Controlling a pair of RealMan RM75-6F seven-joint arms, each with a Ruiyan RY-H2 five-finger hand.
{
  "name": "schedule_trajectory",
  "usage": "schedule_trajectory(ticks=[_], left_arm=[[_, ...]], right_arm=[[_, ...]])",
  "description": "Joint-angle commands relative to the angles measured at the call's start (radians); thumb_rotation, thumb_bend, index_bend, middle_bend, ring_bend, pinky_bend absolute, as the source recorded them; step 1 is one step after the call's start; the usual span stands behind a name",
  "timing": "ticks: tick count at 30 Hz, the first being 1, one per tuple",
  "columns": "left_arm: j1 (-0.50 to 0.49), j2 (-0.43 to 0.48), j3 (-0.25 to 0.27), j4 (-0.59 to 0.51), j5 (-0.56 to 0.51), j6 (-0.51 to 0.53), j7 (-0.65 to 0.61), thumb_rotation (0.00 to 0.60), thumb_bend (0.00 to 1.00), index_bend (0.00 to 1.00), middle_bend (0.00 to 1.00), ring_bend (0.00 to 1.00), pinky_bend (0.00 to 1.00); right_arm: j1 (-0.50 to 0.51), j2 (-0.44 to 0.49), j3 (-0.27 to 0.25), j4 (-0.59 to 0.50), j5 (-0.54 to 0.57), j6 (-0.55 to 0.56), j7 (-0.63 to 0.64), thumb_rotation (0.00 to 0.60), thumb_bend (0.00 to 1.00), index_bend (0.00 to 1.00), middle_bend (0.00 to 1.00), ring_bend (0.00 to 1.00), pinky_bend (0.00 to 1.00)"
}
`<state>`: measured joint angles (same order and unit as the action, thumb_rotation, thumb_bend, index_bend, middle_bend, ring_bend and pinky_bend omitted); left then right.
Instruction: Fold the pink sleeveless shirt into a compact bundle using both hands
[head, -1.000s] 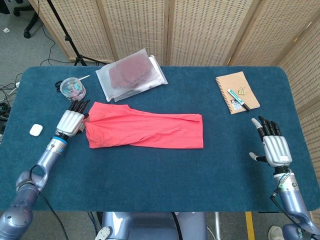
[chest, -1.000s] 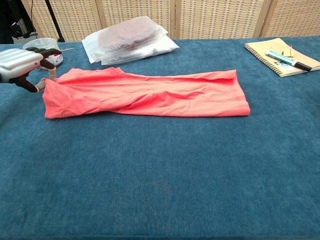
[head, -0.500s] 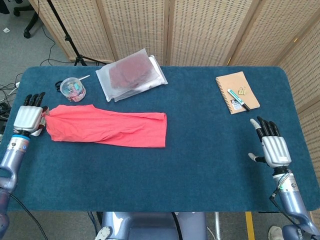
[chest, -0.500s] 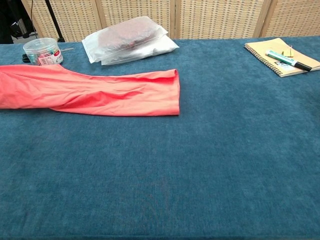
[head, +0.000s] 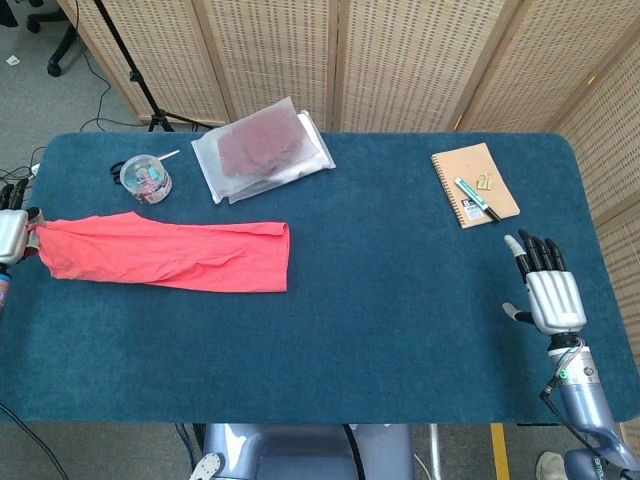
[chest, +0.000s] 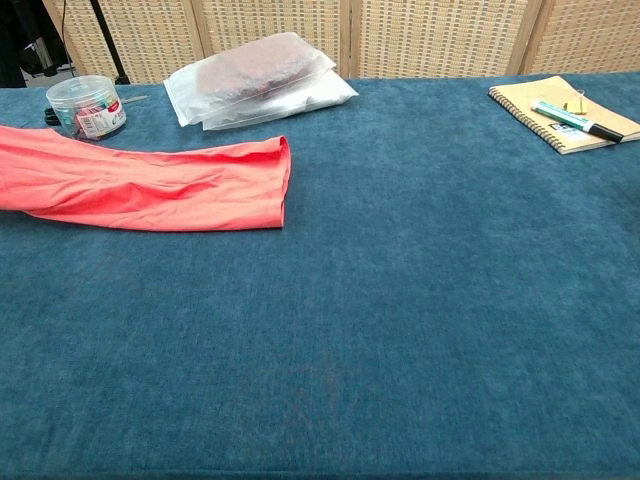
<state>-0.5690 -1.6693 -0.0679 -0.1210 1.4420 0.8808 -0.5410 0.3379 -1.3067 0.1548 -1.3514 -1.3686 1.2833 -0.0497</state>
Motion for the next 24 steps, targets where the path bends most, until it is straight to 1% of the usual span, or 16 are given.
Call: schedule_trajectory(ticks=[1, 6, 8, 10, 13, 18, 24], left_arm=[[0.002, 0.001, -0.002, -0.007, 0.000, 0.025, -0.008, 0.600, 0.53, 0.71, 0.00, 0.00, 0.00], [-0.014, -0.004, 0.003, -0.027, 0.017, 0.134, -0.026, 0.600, 0.53, 0.71, 0.00, 0.00, 0.00], [-0.027, -0.007, 0.008, -0.037, 0.029, 0.193, -0.025, 0.600, 0.53, 0.71, 0.00, 0.00, 0.00], [-0.046, -0.015, 0.016, -0.049, 0.045, 0.251, -0.011, 0.600, 0.53, 0.71, 0.00, 0.00, 0.00], [-0.075, -0.029, 0.030, -0.063, 0.067, 0.293, 0.028, 0.600, 0.53, 0.71, 0.00, 0.00, 0.00], [-0.127, -0.062, 0.048, -0.090, 0.096, 0.315, 0.100, 0.600, 0.53, 0.71, 0.00, 0.00, 0.00], [-0.219, -0.133, 0.055, -0.122, 0.121, 0.302, 0.204, 0.600, 0.53, 0.71, 0.00, 0.00, 0.00]], right_arm=[[-0.003, -0.018, 0.004, 0.012, -0.001, 0.018, -0.024, 0.600, 0.00, 0.00, 0.00, 0.00, 0.00], [-0.004, -0.014, 0.005, 0.003, 0.003, 0.014, -0.019, 0.600, 0.00, 0.00, 0.00, 0.00, 0.00], [-0.005, -0.011, 0.006, -0.001, 0.006, 0.013, -0.015, 0.600, 0.00, 0.00, 0.00, 0.00, 0.00], [-0.006, -0.007, 0.007, -0.006, 0.008, 0.011, -0.012, 0.600, 0.00, 0.00, 0.00, 0.00, 0.00], [-0.006, -0.003, 0.007, -0.012, 0.009, 0.008, -0.008, 0.600, 0.00, 0.00, 0.00, 0.00, 0.00], [-0.007, 0.004, 0.007, -0.022, 0.008, 0.005, -0.001, 0.600, 0.00, 0.00, 0.00, 0.00, 0.00], [-0.007, 0.016, 0.009, -0.030, 0.008, 0.001, 0.022, 0.600, 0.00, 0.00, 0.00, 0.00, 0.00]])
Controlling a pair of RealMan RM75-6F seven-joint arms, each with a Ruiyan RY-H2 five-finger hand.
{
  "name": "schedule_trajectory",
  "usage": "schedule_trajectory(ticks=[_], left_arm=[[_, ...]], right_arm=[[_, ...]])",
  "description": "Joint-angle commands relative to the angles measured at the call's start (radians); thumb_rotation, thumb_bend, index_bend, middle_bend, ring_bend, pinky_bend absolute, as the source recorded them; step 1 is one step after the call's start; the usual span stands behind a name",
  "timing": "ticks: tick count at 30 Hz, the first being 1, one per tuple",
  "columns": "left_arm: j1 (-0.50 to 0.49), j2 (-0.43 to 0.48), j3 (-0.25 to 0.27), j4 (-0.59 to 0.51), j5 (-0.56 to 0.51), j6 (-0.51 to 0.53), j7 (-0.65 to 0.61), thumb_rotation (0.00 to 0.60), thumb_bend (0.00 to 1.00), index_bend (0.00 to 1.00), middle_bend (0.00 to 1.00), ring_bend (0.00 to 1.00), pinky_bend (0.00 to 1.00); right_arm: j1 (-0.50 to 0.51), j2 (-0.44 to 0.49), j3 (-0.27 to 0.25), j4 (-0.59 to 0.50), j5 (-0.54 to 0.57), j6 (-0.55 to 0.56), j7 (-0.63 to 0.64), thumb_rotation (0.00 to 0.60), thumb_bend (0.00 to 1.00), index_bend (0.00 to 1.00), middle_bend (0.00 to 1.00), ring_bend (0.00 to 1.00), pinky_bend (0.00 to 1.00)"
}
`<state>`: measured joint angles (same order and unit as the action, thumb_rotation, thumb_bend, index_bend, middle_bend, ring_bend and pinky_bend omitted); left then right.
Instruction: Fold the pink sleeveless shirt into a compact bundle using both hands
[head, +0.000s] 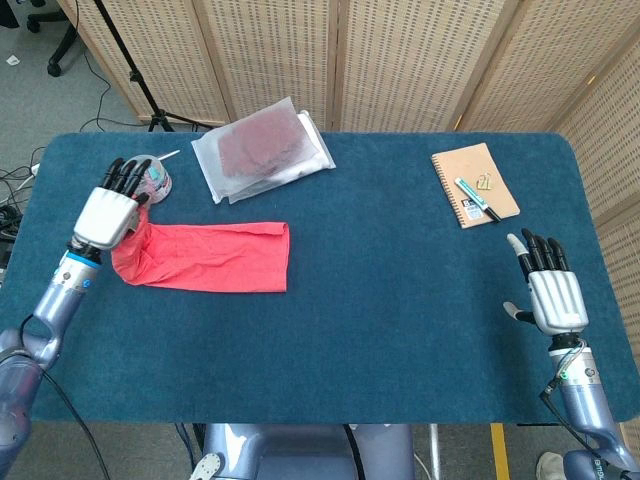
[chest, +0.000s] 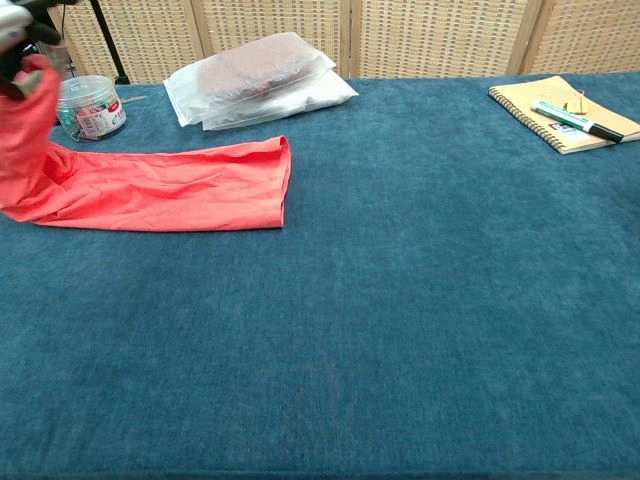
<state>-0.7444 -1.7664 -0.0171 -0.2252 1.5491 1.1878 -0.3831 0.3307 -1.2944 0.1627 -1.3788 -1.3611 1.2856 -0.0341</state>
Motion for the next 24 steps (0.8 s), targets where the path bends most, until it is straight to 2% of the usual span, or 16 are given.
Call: schedule_trajectory(ticks=[1, 15, 24], left_arm=[[-0.054, -0.045, 0.005, -0.021, 0.016, -0.006, 0.058, 0.600, 0.53, 0.71, 0.00, 0.00, 0.00], [-0.184, -0.161, 0.032, -0.059, 0.068, -0.034, 0.225, 0.600, 0.53, 0.71, 0.00, 0.00, 0.00], [-0.231, -0.234, 0.039, -0.032, 0.081, -0.057, 0.339, 0.600, 0.50, 0.72, 0.00, 0.00, 0.00]], right_arm=[[0.000, 0.005, 0.002, -0.003, 0.000, -0.001, 0.009, 0.600, 0.00, 0.00, 0.00, 0.00, 0.00], [-0.002, 0.028, 0.011, -0.011, 0.011, -0.015, 0.064, 0.600, 0.00, 0.00, 0.00, 0.00, 0.00], [-0.002, 0.035, 0.011, -0.015, 0.013, -0.021, 0.076, 0.600, 0.00, 0.00, 0.00, 0.00, 0.00]])
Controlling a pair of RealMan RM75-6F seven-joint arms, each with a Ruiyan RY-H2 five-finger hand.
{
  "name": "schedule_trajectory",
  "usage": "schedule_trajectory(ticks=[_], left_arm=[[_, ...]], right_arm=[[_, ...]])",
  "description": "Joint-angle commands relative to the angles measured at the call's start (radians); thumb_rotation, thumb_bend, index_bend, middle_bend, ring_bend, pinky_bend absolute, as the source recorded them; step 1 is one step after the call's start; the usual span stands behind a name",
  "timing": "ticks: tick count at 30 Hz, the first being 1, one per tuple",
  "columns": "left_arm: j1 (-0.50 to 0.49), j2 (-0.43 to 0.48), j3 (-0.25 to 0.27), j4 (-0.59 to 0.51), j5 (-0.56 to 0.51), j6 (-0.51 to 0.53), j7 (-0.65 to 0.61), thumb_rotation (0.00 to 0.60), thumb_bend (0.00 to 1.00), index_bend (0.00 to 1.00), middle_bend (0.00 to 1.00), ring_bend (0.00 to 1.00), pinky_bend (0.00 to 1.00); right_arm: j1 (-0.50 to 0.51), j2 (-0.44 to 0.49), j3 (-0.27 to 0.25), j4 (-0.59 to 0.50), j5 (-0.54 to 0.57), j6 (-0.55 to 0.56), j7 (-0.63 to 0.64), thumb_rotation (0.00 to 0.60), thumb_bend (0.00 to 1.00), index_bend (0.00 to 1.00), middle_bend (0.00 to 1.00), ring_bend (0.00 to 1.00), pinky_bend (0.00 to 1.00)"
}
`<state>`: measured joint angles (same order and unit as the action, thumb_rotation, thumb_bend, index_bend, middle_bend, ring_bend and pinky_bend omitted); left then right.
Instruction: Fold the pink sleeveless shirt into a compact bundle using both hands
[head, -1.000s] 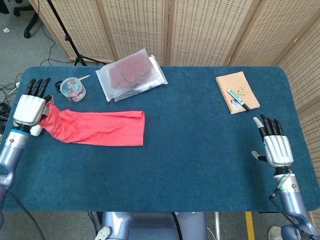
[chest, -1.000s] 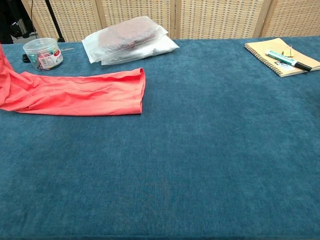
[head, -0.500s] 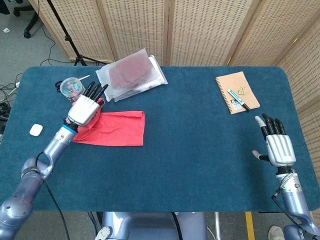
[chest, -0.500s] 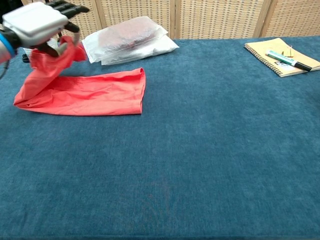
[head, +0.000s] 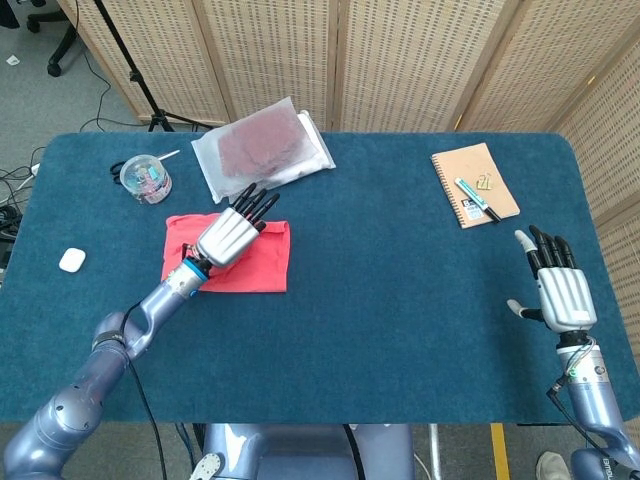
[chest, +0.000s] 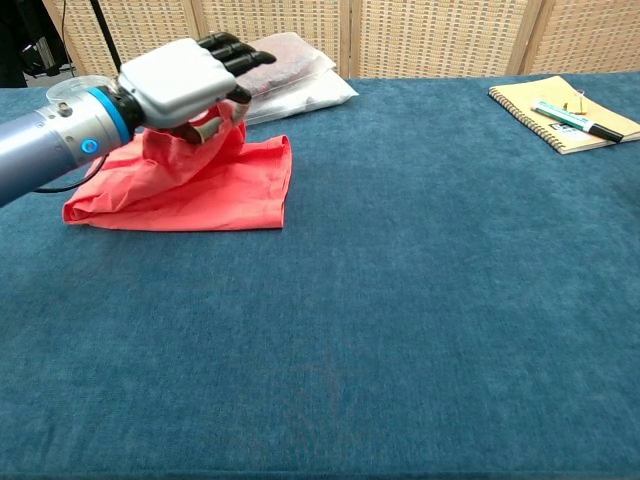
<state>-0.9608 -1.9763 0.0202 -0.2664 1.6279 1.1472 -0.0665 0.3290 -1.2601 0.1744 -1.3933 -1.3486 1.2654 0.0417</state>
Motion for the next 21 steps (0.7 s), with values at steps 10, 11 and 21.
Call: schedule_trajectory(ticks=[10, 11, 21], left_arm=[[-0.039, -0.104, -0.004, 0.034, -0.008, -0.066, 0.057, 0.600, 0.48, 0.72, 0.00, 0.00, 0.00], [-0.043, -0.111, -0.007, 0.038, -0.012, -0.075, 0.057, 0.600, 0.48, 0.72, 0.00, 0.00, 0.00], [-0.067, -0.175, -0.033, 0.068, -0.044, -0.122, 0.054, 0.600, 0.40, 0.37, 0.00, 0.00, 0.00]], right_arm=[[0.001, 0.004, 0.000, 0.000, 0.003, -0.007, 0.009, 0.600, 0.00, 0.00, 0.00, 0.00, 0.00], [0.001, 0.004, 0.000, 0.000, 0.004, -0.007, 0.010, 0.600, 0.00, 0.00, 0.00, 0.00, 0.00], [0.002, 0.005, 0.000, 0.002, 0.010, -0.015, 0.010, 0.600, 0.00, 0.00, 0.00, 0.00, 0.00]])
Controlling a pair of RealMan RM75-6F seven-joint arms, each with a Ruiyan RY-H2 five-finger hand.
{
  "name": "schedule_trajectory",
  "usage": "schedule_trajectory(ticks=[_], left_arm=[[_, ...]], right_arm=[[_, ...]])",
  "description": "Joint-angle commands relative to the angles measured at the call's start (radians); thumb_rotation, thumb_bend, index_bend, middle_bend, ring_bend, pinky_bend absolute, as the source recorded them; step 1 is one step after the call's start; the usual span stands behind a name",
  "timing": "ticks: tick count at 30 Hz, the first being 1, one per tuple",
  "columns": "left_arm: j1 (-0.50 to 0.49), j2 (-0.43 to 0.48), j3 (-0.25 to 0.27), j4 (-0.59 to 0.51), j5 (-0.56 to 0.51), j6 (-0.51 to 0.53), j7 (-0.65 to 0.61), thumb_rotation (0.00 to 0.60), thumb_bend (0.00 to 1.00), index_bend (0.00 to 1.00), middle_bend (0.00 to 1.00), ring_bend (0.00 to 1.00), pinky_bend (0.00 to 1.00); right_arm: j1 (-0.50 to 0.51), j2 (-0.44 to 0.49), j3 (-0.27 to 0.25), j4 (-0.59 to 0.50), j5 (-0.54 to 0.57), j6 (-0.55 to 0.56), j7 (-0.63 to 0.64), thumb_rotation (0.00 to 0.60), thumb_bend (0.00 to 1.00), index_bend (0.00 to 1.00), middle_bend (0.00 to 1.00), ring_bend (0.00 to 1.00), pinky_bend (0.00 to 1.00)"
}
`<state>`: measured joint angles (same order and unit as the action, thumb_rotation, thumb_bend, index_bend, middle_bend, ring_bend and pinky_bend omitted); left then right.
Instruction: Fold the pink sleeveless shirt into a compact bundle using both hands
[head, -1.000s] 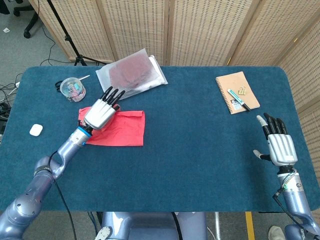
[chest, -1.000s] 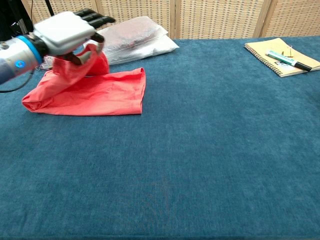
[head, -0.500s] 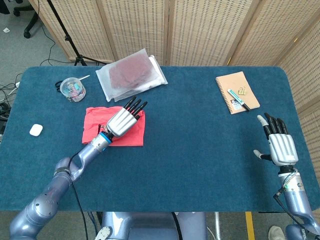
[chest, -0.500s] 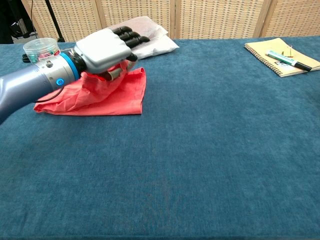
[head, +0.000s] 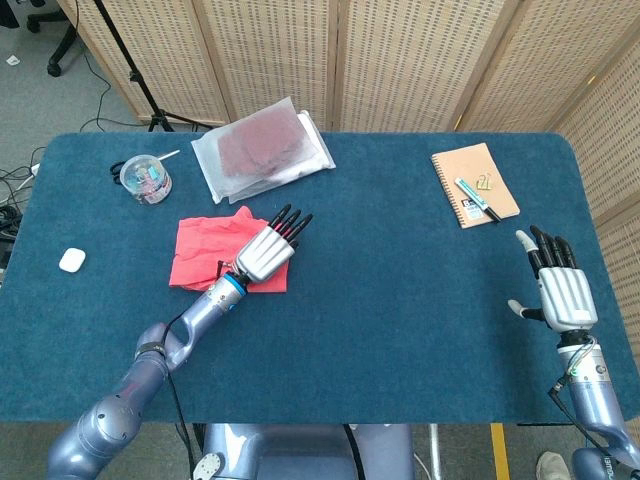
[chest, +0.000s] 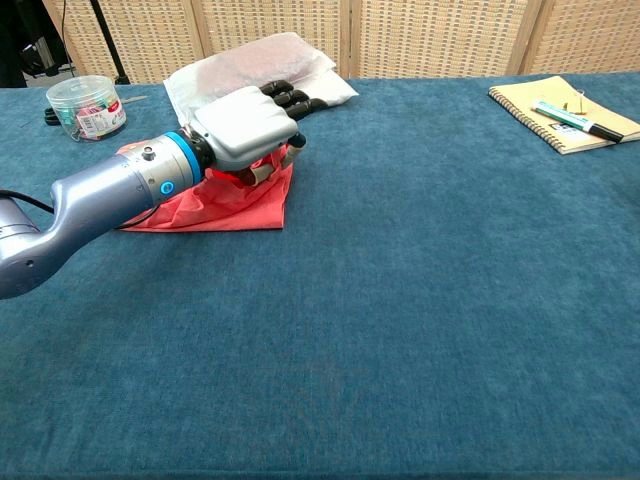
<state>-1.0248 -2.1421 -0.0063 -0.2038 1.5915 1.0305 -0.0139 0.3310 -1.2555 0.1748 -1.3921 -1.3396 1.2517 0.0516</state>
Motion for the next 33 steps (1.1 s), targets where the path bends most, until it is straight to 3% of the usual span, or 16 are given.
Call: schedule_trajectory(ticks=[1, 2, 5, 9, 15, 21, 33], left_arm=[[-0.005, -0.014, -0.013, 0.007, -0.014, -0.007, 0.002, 0.600, 0.39, 0.29, 0.00, 0.00, 0.00], [-0.006, -0.018, -0.019, 0.008, -0.021, -0.009, 0.004, 0.600, 0.37, 0.17, 0.00, 0.00, 0.00], [-0.007, -0.027, -0.045, 0.005, -0.046, -0.005, -0.003, 0.600, 0.28, 0.00, 0.00, 0.00, 0.00], [-0.013, -0.022, -0.093, -0.022, -0.087, 0.048, -0.052, 0.600, 0.11, 0.00, 0.00, 0.00, 0.00], [-0.020, 0.014, -0.138, -0.097, -0.115, 0.134, -0.171, 0.600, 0.02, 0.00, 0.00, 0.00, 0.00], [-0.007, 0.067, -0.169, -0.184, -0.138, 0.161, -0.257, 0.600, 0.00, 0.00, 0.00, 0.00, 0.00], [0.142, 0.242, -0.140, -0.287, -0.158, 0.159, -0.287, 0.600, 0.00, 0.00, 0.00, 0.00, 0.00]], right_arm=[[0.000, 0.000, 0.000, 0.001, 0.001, -0.001, 0.000, 0.600, 0.00, 0.00, 0.00, 0.00, 0.00], [0.000, 0.000, 0.000, 0.001, 0.001, -0.001, 0.001, 0.600, 0.00, 0.00, 0.00, 0.00, 0.00], [0.000, 0.001, -0.001, 0.001, 0.000, -0.001, 0.002, 0.600, 0.00, 0.00, 0.00, 0.00, 0.00], [0.000, 0.000, -0.003, 0.003, -0.002, -0.003, 0.002, 0.600, 0.00, 0.00, 0.00, 0.00, 0.00], [0.003, -0.005, -0.006, 0.004, -0.007, -0.003, -0.007, 0.600, 0.00, 0.00, 0.00, 0.00, 0.00], [0.002, -0.004, -0.005, 0.003, -0.003, -0.003, -0.007, 0.600, 0.00, 0.00, 0.00, 0.00, 0.00], [0.003, -0.009, -0.010, 0.006, -0.007, -0.006, -0.018, 0.600, 0.00, 0.00, 0.00, 0.00, 0.00]])
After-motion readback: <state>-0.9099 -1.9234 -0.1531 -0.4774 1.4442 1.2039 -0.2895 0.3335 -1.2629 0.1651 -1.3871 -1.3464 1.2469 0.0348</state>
